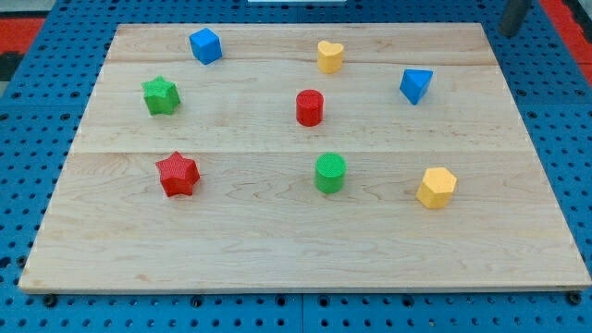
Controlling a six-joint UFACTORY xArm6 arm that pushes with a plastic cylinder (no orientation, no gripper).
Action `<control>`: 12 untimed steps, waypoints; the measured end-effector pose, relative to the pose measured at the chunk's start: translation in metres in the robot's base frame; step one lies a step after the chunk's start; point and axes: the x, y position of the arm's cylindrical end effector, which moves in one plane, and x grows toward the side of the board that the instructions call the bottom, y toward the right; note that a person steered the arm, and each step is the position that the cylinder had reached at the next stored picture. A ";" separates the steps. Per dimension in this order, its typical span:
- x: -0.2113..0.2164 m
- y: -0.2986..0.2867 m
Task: Slide the yellow heart top left of the red circle
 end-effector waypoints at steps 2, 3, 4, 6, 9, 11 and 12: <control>0.044 -0.039; 0.030 -0.063; 0.009 -0.089; 0.007 -0.099; 0.008 -0.209; 0.060 -0.245; 0.012 -0.245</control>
